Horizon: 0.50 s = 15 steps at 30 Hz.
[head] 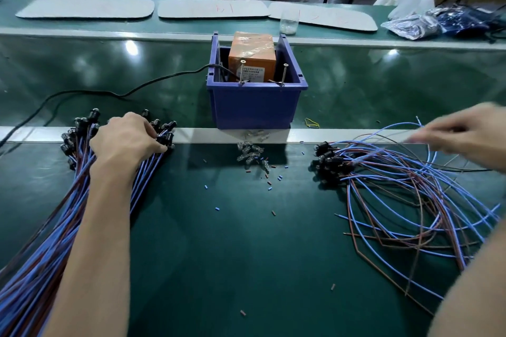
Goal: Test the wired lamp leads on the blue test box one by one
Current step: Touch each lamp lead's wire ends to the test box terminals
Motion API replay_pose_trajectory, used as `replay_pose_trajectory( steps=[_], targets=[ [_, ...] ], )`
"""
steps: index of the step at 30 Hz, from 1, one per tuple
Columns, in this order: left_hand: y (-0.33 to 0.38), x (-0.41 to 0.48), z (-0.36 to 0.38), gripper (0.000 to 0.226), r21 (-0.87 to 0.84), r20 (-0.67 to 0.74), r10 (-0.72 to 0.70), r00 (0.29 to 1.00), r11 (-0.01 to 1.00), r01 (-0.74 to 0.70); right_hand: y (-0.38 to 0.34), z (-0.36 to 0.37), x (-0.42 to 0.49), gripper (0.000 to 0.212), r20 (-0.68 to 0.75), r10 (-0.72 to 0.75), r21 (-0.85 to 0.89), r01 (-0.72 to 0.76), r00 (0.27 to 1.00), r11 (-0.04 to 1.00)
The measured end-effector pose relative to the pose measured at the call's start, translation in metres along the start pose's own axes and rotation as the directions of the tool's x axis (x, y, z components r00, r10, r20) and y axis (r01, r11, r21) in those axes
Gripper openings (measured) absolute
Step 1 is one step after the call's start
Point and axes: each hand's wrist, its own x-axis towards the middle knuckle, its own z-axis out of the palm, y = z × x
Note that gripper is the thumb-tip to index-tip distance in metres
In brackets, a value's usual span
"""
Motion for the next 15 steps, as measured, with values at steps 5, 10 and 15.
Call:
replay_pose_trajectory(
  steps=[5,10,15],
  targets=[
    [0.001,0.0,0.002,0.034,0.008,-0.022,-0.02,1.0,1.0,0.02,-0.001,0.04,0.025,0.005,0.257,0.18,-0.003,-0.185,0.949,0.983],
    [0.003,0.0,0.005,0.037,0.019,-0.041,-0.041,0.998,0.999,0.041,0.008,0.05,0.03,0.017,0.155,0.128,0.209,-0.159,0.98,0.965],
    [0.003,-0.002,0.004,0.025,-0.022,-0.025,-0.001,1.0,1.0,0.001,-0.004,0.072,0.04,0.018,0.132,0.038,0.237,-0.069,0.99,0.969]
  ],
)
